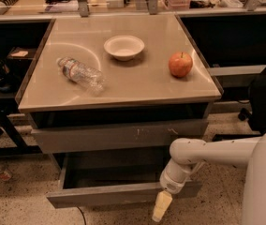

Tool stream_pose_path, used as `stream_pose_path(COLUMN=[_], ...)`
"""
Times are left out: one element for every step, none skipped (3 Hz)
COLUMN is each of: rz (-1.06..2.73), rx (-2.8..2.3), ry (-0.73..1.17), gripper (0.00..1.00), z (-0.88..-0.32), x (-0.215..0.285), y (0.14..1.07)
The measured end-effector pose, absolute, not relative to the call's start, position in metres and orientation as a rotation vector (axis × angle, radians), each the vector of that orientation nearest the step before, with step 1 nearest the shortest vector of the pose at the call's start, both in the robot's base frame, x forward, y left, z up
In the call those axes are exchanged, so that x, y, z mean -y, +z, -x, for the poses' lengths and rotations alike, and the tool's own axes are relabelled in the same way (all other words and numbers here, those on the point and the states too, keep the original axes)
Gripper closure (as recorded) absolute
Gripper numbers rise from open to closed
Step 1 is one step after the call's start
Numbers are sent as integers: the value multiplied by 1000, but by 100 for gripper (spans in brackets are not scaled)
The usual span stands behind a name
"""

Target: Open middle drawer

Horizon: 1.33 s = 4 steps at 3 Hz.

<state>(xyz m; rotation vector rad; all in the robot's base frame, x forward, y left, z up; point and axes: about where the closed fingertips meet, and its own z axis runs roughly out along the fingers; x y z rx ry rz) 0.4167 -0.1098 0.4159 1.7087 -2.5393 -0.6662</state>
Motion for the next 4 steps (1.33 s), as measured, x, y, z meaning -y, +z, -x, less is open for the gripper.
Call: stream_pose_path(rz=[-1623,-1622,-1545,-1484], rx=[2540,2540,2580,2611], ry=[-677,-676,-645,-624], gripper=[0,0,0,0], z=[-395,-395,-364,-341], x=[118,118,128,136], y=[414,415,434,449])
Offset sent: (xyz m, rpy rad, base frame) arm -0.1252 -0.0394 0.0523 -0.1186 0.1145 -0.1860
